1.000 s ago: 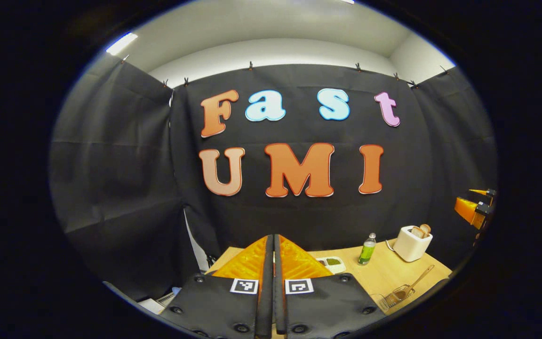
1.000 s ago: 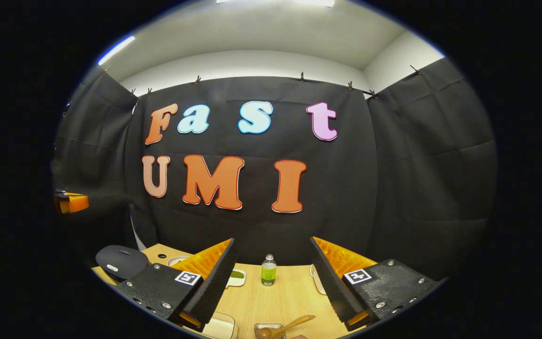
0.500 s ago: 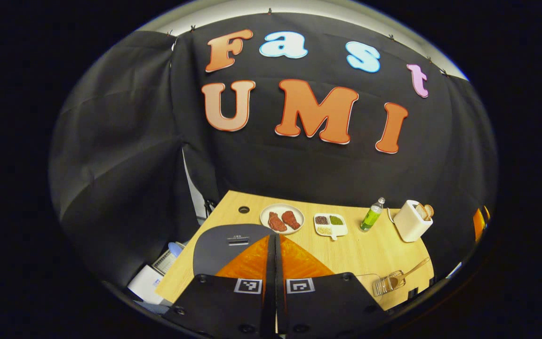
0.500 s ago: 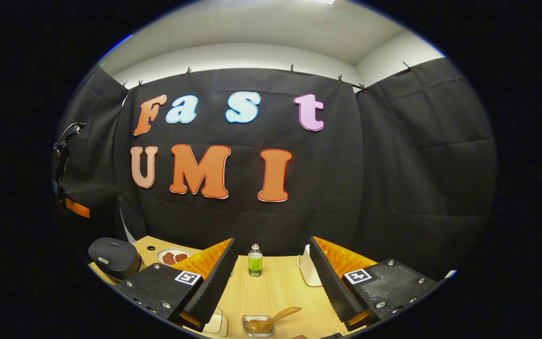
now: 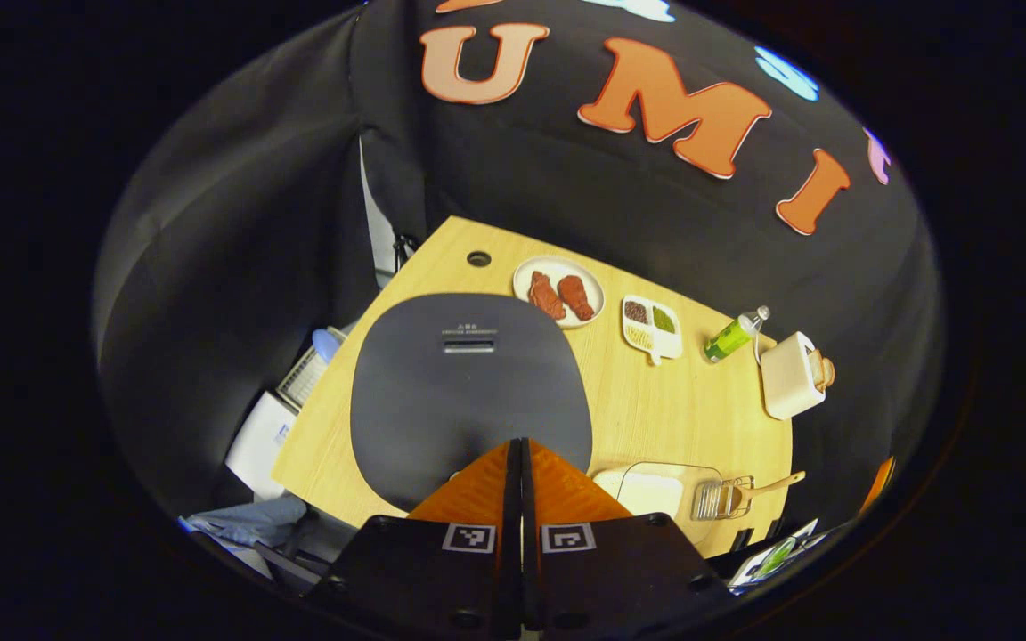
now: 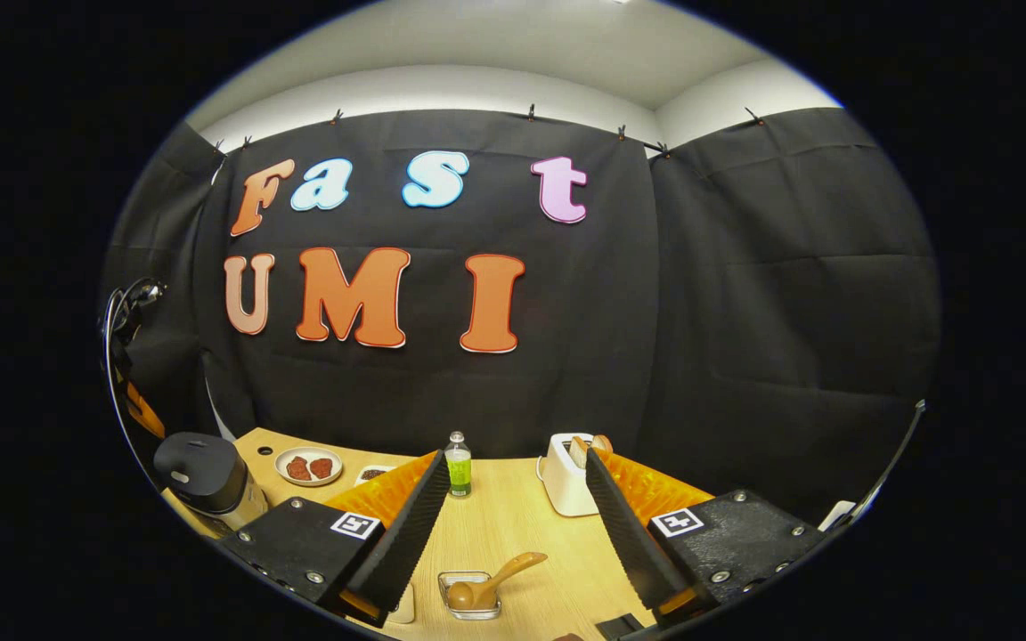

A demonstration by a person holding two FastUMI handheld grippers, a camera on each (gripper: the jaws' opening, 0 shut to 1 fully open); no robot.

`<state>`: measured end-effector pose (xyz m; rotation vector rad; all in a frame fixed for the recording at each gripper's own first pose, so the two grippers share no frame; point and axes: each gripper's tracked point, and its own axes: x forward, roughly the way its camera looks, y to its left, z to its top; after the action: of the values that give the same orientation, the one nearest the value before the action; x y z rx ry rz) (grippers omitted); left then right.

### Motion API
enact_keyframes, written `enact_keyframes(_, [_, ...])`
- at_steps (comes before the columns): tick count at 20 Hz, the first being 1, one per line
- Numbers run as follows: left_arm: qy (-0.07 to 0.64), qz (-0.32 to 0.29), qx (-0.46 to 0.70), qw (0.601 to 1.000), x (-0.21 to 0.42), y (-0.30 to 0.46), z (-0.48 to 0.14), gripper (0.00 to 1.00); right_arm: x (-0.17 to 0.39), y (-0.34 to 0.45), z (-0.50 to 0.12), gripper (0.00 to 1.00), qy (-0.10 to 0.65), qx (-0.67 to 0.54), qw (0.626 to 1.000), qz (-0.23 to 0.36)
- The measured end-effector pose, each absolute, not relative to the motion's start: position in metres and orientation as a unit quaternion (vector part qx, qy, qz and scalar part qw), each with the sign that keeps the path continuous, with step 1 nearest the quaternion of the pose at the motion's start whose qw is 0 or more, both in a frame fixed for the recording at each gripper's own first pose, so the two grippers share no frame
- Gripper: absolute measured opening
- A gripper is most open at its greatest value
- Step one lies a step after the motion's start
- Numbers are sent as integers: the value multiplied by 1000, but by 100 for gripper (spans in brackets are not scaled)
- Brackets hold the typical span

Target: Close the left gripper, press the button to open the rice cooker; take a wooden spoon from the chopstick holder with the right hand, scoop a spoonful of rice and pour it into the rice cooker, then put the wooden spoon back into the chopstick holder.

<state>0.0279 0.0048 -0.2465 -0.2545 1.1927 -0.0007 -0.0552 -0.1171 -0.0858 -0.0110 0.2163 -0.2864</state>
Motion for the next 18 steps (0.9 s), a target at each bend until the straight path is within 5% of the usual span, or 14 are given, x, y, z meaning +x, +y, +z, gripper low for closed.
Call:
enact_keyframes(7, [639, -4, -148, 755, 8, 4, -297, 5, -71, -120, -107, 95, 133, -1, 976, -171])
enact_keyframes(18, [662, 8, -155, 733, 6, 10, -324, 6, -79, -129, -131, 95, 164, 5, 968, -192])
